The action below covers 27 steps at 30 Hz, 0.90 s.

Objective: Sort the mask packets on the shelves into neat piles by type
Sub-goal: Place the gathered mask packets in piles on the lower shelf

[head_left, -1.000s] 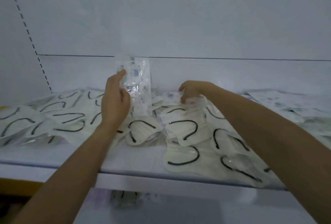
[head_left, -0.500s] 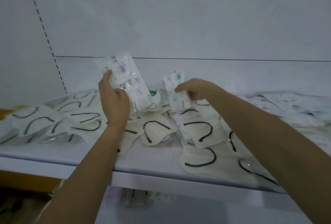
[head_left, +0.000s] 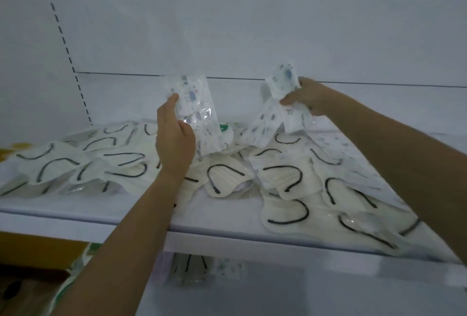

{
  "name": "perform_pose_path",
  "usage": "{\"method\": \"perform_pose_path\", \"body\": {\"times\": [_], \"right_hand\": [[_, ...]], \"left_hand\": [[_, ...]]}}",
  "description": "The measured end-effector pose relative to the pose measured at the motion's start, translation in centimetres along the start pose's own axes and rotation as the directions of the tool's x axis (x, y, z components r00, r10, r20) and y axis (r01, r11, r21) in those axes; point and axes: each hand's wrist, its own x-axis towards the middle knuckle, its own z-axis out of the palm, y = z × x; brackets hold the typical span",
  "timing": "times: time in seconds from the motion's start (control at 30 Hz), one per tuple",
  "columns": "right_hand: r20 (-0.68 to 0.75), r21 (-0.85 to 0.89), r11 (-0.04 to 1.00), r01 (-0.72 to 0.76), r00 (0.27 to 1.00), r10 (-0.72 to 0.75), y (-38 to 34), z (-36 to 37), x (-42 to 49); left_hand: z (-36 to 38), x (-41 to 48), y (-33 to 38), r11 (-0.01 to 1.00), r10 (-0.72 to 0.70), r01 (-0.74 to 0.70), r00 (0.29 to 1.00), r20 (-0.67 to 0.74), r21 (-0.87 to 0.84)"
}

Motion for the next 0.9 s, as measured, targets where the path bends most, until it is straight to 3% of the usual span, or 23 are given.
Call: {"method": "perform_pose_path", "body": {"times": [0.17,0.23,0.33,0.43,0.53,0.63,0.7,0.77,0.9], "right_hand": [[0.165,0.091,0.992,0.092,0.98,-0.106,-1.2,-5.5,-5.7],[0.206,0.09,0.991,0.103,0.971,-0.12,-1.6,-6.5,-7.2],[0.24,0.095,0.984,0.15,0.956,-0.169,-2.2,-6.3,-8.4],[0.17,0.151,0.977,0.154,0.969,-0.179,-2.0,-5.0,-8.1],[-0.044,0.203,0.97,0.135,0.991,-0.129,-0.8,-3.6,-7.7],[-0.158,0.133,0.99,0.034,0.987,-0.013,0.6,-3.0,-7.9],[-0.112,0.146,0.989,-0.032,0.992,0.049,2.0,-3.4,-8.1],[-0.043,0.194,0.979,-0.056,0.997,0.066,3.3,-3.6,-8.2],[-0.088,0.272,0.962,-0.033,0.994,0.059,4.9,-6.3,-7.8]], "left_hand": [[0.1,1.0,1.5,0.991,0.071,-0.068,0.997,0.02,-0.119],[0.4,2.0,3.0,0.987,0.136,-0.119,0.976,0.173,-0.107],[1.6,2.8,6.5,0.968,0.245,-0.19,0.852,0.463,-0.163],[3.1,1.6,9.9,0.956,0.19,0.008,0.746,0.638,-0.294],[4.7,0.0,11.2,0.931,0.209,0.038,0.759,0.616,-0.363],[6.3,-1.4,11.9,0.907,0.216,0.004,0.853,0.475,-0.421],[7.5,-2.7,13.0,0.897,0.182,0.02,0.894,0.41,-0.442],[8.8,-3.6,14.1,0.887,0.136,0.084,0.893,0.43,-0.455],[10.9,-4.8,14.3,0.913,0.156,0.036,0.89,0.43,-0.407]]}}
